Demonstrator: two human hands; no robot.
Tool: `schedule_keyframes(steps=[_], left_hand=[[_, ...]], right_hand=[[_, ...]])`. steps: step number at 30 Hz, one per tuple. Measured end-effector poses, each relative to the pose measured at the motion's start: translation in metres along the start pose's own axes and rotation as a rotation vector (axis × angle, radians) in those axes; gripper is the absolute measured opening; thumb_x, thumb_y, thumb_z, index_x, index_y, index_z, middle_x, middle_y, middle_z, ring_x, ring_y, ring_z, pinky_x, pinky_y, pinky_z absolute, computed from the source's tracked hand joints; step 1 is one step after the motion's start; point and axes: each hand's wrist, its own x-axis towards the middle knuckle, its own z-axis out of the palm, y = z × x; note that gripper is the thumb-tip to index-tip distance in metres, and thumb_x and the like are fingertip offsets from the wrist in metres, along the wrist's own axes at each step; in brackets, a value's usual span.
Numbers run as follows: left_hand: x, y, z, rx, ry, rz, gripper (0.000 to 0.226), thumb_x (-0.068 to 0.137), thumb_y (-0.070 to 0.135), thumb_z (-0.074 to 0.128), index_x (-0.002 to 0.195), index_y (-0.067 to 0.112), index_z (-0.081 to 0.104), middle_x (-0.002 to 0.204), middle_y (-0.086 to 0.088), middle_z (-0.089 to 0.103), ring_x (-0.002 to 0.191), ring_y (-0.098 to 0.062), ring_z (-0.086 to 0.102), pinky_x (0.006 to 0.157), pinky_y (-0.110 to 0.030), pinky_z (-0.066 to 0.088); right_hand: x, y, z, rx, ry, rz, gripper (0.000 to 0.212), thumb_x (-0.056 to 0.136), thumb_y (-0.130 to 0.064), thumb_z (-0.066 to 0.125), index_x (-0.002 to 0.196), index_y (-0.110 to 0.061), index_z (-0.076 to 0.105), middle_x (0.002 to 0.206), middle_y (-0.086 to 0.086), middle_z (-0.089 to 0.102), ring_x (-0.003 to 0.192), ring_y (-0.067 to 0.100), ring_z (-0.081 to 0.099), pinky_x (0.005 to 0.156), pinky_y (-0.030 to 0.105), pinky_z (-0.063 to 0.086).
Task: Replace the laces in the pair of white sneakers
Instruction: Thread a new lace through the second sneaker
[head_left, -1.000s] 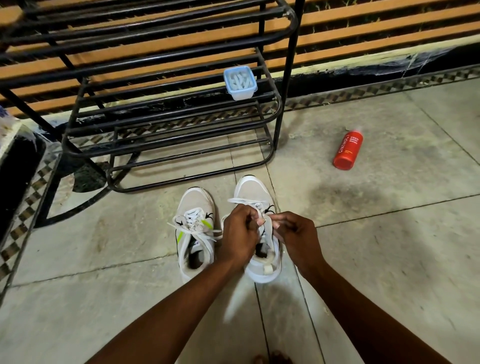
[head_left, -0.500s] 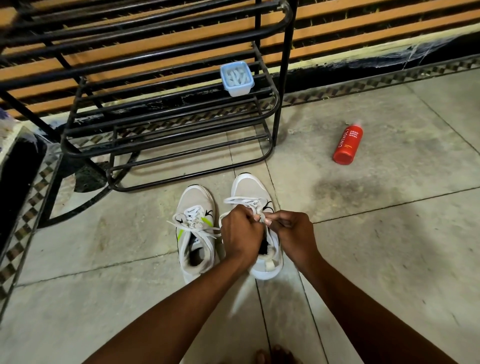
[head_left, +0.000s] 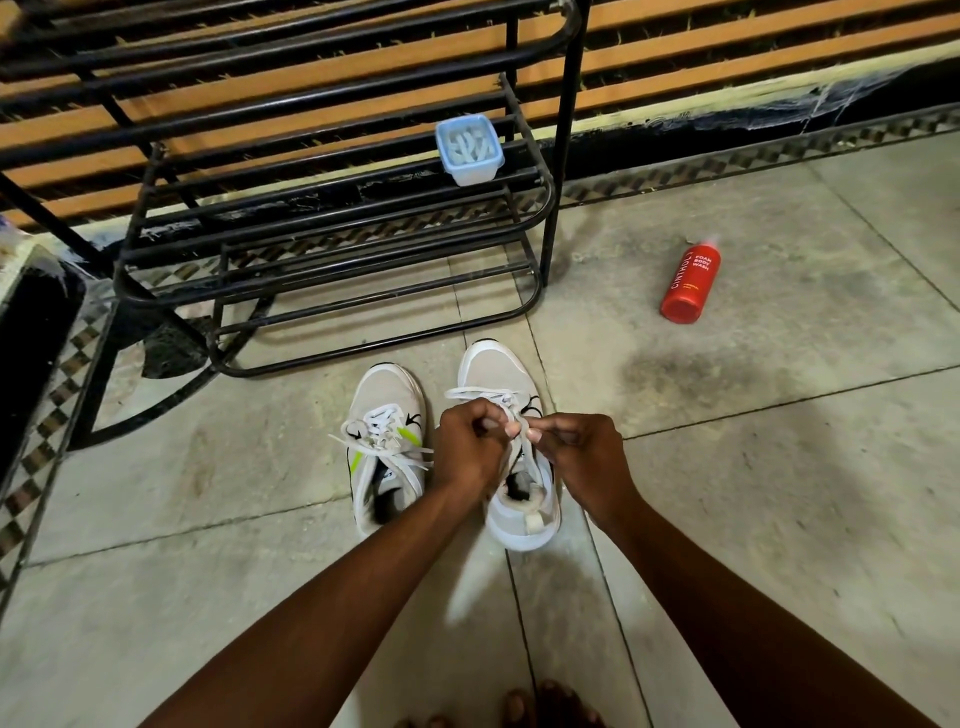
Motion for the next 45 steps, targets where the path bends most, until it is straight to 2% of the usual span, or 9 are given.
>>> schedule_keyframes(steps=[6,18,21,26,29,32,35,41,45], left_hand=[[0.005,0.005,-0.002,-0.085,-0.046,-0.044,0.026,0.075,0.002,0.089,0.065,0.021,0.074,0.06,0.011,0.071,0.059,0.001,0.065,0.064,-0.017,0.054],[0.002,0.005,-0.009,-0.089,-0.051,-0.103,0.035,0.064,0.004,0.096,0.086,-0.003,0.07,0.078,-0.007,0.069,0.069,-0.015,0.064,0.077,-0.041,0.061],[-0.002,0.006,-0.017,0.01,-0.098,-0.089,0.055,0.054,0.008,0.101,0.098,0.004,0.067,0.087,0.003,0.061,0.075,-0.012,0.058,0.077,-0.036,0.058],[-0.006,0.0,-0.023,0.082,-0.1,-0.049,0.057,0.055,0.019,0.103,0.098,0.011,0.066,0.09,0.003,0.064,0.078,-0.009,0.059,0.065,-0.015,0.051],[-0.009,0.0,-0.02,0.089,-0.085,-0.026,0.058,0.057,0.017,0.102,0.1,0.011,0.064,0.091,0.003,0.062,0.077,-0.007,0.057,0.061,-0.01,0.047],[-0.008,-0.003,-0.021,0.085,-0.088,-0.026,0.059,0.057,0.019,0.102,0.101,0.01,0.065,0.092,0.002,0.062,0.078,-0.009,0.057,0.063,-0.011,0.049],[-0.008,-0.003,-0.021,0.11,-0.086,-0.036,0.058,0.057,0.02,0.102,0.1,0.01,0.065,0.092,0.001,0.063,0.077,-0.009,0.057,0.062,-0.011,0.049],[-0.007,-0.002,-0.02,0.122,-0.076,-0.05,0.058,0.059,0.024,0.102,0.102,0.013,0.066,0.095,-0.001,0.066,0.08,-0.008,0.06,0.064,-0.011,0.049],[-0.007,-0.002,-0.021,0.132,-0.087,-0.032,0.057,0.058,0.024,0.102,0.103,0.013,0.067,0.095,-0.002,0.066,0.079,-0.009,0.06,0.071,-0.021,0.055]], right_hand=[[0.006,-0.001,-0.002,-0.025,-0.054,0.006,0.025,0.09,-0.008,0.059,0.095,-0.024,0.077,0.093,0.004,0.078,0.093,0.023,0.075,0.09,0.053,0.059],[0.004,-0.024,0.004,-0.308,0.013,-0.109,0.015,0.082,-0.019,0.055,0.075,-0.025,0.068,0.07,-0.005,0.071,0.068,0.015,0.07,0.068,0.042,0.059],[0.0,-0.023,0.008,-0.378,0.064,-0.089,0.015,0.087,-0.017,0.052,0.077,-0.027,0.058,0.076,-0.006,0.068,0.072,0.016,0.065,0.065,0.035,0.051],[0.002,-0.019,0.004,-0.307,0.049,-0.111,0.008,0.082,-0.029,0.041,0.082,-0.025,0.048,0.073,0.002,0.066,0.067,0.025,0.066,0.062,0.051,0.057],[0.004,-0.029,-0.002,-0.319,0.152,-0.225,0.011,0.086,-0.021,0.039,0.086,-0.018,0.049,0.081,0.0,0.07,0.071,0.017,0.067,0.065,0.041,0.056],[0.006,-0.038,-0.013,-0.078,0.245,-0.22,0.01,0.097,-0.002,0.042,0.092,-0.009,0.048,0.091,0.001,0.075,0.084,0.019,0.073,0.074,0.045,0.06],[0.01,-0.055,-0.024,0.346,0.092,-0.107,0.011,0.096,0.009,0.041,0.093,-0.001,0.044,0.086,0.017,0.066,0.073,0.032,0.068,0.073,0.049,0.061],[0.02,-0.05,-0.05,-0.74,-0.382,-0.435,0.024,0.081,-0.001,0.048,0.086,-0.023,0.04,0.075,-0.006,0.049,0.066,0.017,0.048,0.06,0.035,0.041],[0.016,-0.039,-0.046,-1.11,-0.528,-0.516,0.016,0.08,-0.025,0.035,0.087,-0.024,0.048,0.088,-0.007,0.041,0.077,0.022,0.052,0.063,0.035,0.039]])
